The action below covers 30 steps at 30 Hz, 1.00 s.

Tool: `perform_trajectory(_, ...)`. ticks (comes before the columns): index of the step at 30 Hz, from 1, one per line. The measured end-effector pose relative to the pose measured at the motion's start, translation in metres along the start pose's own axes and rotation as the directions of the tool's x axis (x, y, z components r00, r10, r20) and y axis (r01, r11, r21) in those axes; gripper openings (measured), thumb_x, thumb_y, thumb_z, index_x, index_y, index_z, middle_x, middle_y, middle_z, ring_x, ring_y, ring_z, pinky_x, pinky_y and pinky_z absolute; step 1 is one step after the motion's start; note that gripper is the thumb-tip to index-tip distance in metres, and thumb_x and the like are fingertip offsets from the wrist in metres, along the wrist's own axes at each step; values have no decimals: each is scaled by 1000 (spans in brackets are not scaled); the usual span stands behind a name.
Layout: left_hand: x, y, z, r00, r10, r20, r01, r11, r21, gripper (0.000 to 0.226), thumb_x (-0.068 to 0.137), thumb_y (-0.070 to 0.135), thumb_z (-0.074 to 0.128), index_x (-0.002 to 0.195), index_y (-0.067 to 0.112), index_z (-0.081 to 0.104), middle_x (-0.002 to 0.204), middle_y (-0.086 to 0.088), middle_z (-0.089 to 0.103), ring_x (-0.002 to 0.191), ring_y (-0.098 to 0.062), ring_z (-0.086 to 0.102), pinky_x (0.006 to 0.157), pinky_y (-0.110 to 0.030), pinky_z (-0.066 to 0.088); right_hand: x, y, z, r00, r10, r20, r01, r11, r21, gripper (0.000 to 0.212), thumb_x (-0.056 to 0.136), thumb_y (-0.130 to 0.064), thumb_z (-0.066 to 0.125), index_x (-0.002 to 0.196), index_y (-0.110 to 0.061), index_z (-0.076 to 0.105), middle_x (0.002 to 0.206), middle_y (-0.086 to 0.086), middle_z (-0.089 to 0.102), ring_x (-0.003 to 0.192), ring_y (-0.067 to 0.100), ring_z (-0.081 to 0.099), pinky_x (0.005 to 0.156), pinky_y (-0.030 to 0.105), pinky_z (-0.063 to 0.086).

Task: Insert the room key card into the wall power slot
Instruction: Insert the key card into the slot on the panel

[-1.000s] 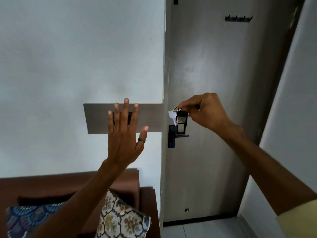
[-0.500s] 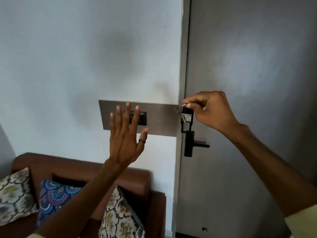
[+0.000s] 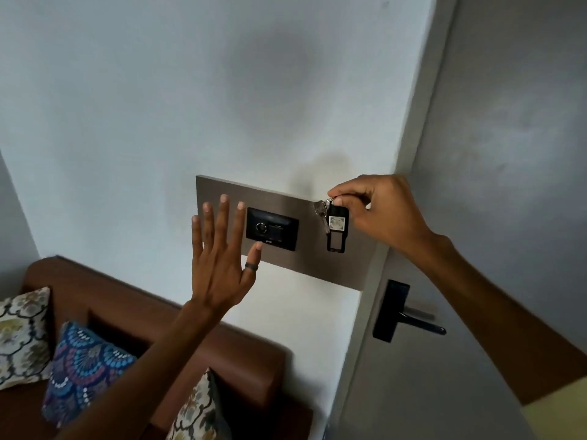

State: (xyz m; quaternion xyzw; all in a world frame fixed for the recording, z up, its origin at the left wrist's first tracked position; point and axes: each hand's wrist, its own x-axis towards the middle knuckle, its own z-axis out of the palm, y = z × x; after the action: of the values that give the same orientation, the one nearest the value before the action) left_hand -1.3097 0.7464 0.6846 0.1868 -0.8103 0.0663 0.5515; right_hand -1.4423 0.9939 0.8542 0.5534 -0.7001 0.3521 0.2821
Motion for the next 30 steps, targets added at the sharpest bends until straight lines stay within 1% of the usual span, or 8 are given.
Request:
perform_trajectory(2,4,-15,26,1000,-23,21,23,1000,-7,75,111,54,36,173,16,17,182,-11,3,168,-37,-1,137,-55,2,21,15,28,999,-23,21,23,1000,8,17,86,-4,73,94,-18,81,87,-2,80,75,9,72,77,34,61)
perform_trajectory(6,5,-46,72,998,0,61,0,1000,1,74,112,55,33,173,14,19,181,-14,7,168,-37,0,137,-53,1,49,44,85,997,-74,35,73,997,20,13,86,-7,76,94,-16,81,87,-1,81,74,9,72,75,28,60)
perform_trajectory(10,-1,-76,116,995,-10,102,9,1000,6,73,112,54,34,173,15,19,181,-13,9,168,-37,2,137,-52,0,68,66,134,995,-78,65,77,997,13,12,87,-9,75,95,-16,81,87,0,80,72,6,68,74,11,49)
perform_trajectory(15,-3,-109,165,990,1,138,-2,1000,4,73,111,52,35,172,15,19,180,-14,10,168,-29,-7,137,-51,1,87,84,169,994,-106,41,104,994,33,13,88,-5,74,100,-8,80,88,7,80,67,5,64,73,24,55)
perform_trajectory(18,4,-123,189,991,21,132,-17,999,-36,72,111,51,35,172,16,17,180,-15,10,168,-28,-7,137,-56,5,95,91,183,994,-103,32,102,994,28,16,90,-5,73,105,-4,78,89,13,79,66,14,69,72,30,59)
perform_trajectory(20,12,-127,202,992,31,119,-24,997,-67,72,111,50,36,172,15,17,180,-15,10,168,-29,-6,136,-58,7,96,95,189,993,-115,16,115,993,11,13,90,-5,72,102,-3,79,87,14,79,65,23,72,69,37,61)
perform_trajectory(22,22,-131,214,994,44,103,-35,996,-81,71,112,49,34,172,14,19,180,-16,8,168,-32,-4,136,-57,5,94,99,196,995,-100,-5,100,995,17,12,91,-6,72,100,-3,79,86,14,79,67,24,74,66,42,61)
perform_trajectory(30,38,-141,252,993,114,13,-111,983,-149,68,115,45,26,167,1,27,171,-33,25,160,-52,21,133,-62,14,86,106,216,995,56,-78,-49,994,98,15,90,-16,70,101,-10,79,91,1,78,72,11,75,71,36,64)
